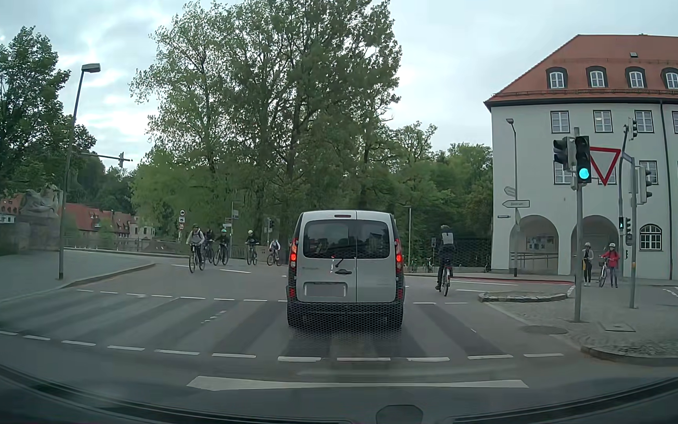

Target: Follow the waypoints while adhering to traffic rules and regulations

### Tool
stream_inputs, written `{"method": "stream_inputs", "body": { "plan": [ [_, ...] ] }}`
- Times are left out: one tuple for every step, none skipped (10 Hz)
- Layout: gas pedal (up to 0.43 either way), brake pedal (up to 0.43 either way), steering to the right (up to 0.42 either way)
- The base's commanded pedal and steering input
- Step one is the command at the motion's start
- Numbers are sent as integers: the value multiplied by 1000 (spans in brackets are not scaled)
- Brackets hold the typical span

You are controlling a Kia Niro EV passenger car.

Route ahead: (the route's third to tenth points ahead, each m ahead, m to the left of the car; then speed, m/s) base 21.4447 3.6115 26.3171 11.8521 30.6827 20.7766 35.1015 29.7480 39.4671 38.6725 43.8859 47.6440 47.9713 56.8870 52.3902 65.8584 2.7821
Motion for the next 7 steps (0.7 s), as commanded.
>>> {"method": "stream_inputs", "body": {
  "plan": [
    [228,0,-5],
    [209,0,-5],
    [189,0,-5],
    [177,0,-5],
    [150,0,-5],
    [130,0,-5],
    [110,0,-5]
  ]
}}
